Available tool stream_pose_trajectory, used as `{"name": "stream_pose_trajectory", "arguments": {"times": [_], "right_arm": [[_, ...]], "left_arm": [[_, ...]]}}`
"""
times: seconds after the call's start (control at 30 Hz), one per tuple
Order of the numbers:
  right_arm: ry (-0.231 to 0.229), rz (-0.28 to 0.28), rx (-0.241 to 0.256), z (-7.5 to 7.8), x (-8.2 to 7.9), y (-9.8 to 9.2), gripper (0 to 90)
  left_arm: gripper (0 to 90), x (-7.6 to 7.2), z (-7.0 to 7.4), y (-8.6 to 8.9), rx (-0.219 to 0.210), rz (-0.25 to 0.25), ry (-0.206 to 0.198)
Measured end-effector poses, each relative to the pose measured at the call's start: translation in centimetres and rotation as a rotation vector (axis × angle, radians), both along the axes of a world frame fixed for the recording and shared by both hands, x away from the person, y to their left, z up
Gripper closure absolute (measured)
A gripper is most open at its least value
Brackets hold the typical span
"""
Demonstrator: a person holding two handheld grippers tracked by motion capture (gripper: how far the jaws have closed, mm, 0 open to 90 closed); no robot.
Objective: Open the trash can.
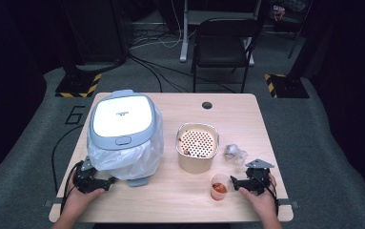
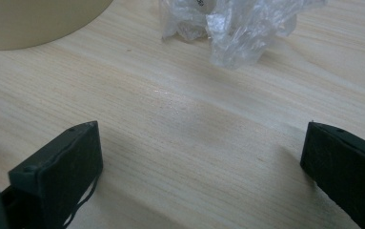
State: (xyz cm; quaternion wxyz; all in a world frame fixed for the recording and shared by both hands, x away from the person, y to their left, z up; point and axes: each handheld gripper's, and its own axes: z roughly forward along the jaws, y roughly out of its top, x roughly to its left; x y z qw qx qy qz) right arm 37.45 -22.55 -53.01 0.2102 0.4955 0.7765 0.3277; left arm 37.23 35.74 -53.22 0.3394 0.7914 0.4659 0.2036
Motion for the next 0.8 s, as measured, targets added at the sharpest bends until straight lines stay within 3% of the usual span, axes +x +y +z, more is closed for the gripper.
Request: {"name": "stream_pose_trajectory", "arguments": {"times": [0.23, 0.3, 0.33, 0.5, 0.6, 0.67, 0.7, 0.8], "right_arm": [[0.001, -0.007, 0.005, 0.0, 0.1, 0.1, 0.0], [0.003, -0.002, 0.007, 0.0, 0.2, 0.2, 0.0], [0.002, 0.003, 0.001, 0.0, 0.2, 0.1, 0.0], [0.0, 0.008, 0.0, 0.0, 0.3, 0.1, 0.0], [0.001, 0.002, 0.006, 0.0, 0.2, 0.1, 1.1], [-0.008, -0.024, 0.015, 0.1, 0.1, 0.1, 4.8], [-0.013, -0.021, 0.015, 0.1, 0.1, 0.0, 8.4], [-0.029, -0.037, 0.039, 0.2, -0.3, -0.2, 14.9]], "left_arm": [[0.5, -0.1, 0.0, -0.2, -0.01, 0.015, 0.004], [0.9, -0.5, -0.1, -0.3, -0.04, 0.017, 0.009], [2.0, -0.5, 0.0, -0.1, -0.011, 0.006, -0.006], [5.4, -0.6, 0.0, -0.2, -0.015, 0.037, -0.017], [10.5, -0.8, 0.1, -0.1, -0.021, 0.039, -0.012], [16.3, -1.1, 0.1, 0.0, -0.034, 0.038, -0.029], [17.9, -1.1, 0.3, 0.2, -0.023, 0.035, -0.018], [28.4, -1.2, 0.6, 0.2, -0.06, 0.044, -0.011]]}}
